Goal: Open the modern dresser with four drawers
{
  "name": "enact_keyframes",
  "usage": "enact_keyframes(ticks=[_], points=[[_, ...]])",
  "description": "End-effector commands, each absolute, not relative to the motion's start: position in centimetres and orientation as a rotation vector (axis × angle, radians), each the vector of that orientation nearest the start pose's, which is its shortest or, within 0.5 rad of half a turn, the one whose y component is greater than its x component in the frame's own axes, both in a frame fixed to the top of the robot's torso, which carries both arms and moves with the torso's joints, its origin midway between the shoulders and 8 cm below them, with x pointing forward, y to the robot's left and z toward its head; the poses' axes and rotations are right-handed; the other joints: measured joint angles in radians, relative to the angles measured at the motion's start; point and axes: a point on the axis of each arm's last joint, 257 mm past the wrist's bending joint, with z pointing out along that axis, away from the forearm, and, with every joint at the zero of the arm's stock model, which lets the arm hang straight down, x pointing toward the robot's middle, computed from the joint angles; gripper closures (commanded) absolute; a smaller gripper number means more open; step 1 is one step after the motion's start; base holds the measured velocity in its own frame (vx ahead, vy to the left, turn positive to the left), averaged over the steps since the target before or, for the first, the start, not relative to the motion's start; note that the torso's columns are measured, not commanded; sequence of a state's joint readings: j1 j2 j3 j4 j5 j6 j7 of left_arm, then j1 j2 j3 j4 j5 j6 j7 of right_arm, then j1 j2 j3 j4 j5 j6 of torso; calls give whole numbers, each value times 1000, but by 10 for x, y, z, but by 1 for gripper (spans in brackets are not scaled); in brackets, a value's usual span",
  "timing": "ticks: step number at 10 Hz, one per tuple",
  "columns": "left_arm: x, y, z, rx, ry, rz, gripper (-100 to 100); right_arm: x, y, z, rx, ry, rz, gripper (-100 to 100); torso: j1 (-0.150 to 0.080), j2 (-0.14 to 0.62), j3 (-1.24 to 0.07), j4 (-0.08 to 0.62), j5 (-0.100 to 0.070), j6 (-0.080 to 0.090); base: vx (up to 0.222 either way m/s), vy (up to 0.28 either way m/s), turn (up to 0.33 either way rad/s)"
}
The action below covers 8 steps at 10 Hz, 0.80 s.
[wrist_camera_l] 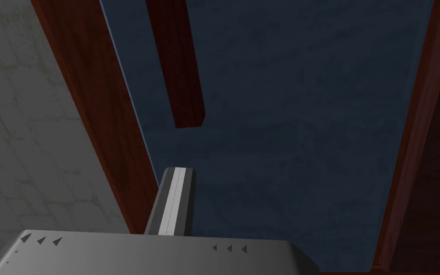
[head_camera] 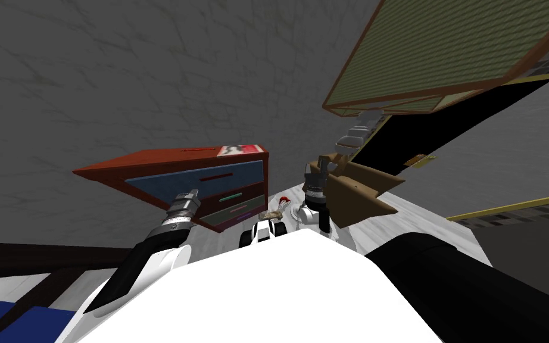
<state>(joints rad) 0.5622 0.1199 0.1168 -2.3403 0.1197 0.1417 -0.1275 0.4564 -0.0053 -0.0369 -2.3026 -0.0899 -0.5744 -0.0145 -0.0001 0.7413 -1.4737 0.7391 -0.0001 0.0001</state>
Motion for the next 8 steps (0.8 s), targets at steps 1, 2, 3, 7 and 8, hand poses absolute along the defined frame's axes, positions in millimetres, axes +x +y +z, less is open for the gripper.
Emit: enact_keyframes(ticks=[1,2,3,7,8], points=[[382,346,-107,-1075,1111,-933,-100,324,-294,62,597,459,1379,0,2,-8,-5,-2,1,0,81,-10,-21],[382,347,-107,-1078,1112,-931,-100,324,-294,62,597,459,1379,0,2,-17,-10,-5,1,0,156,-6,-8],[381,347,-107,-1084,1115,-928,-100,323,-294,62,597,459,1379,0,1,-17,-11,-5,0,0,162,0,-5],[378,348,-103,-1087,1115,-926,-100,324,-294,62,597,459,1379,0,2,4,3,1,1,0,91,15,-54],[377,347,-103,-1087,1115,-926,100,324,-294,62,597,459,1379,0,0,3,2,1,0,0,0,0,0]])
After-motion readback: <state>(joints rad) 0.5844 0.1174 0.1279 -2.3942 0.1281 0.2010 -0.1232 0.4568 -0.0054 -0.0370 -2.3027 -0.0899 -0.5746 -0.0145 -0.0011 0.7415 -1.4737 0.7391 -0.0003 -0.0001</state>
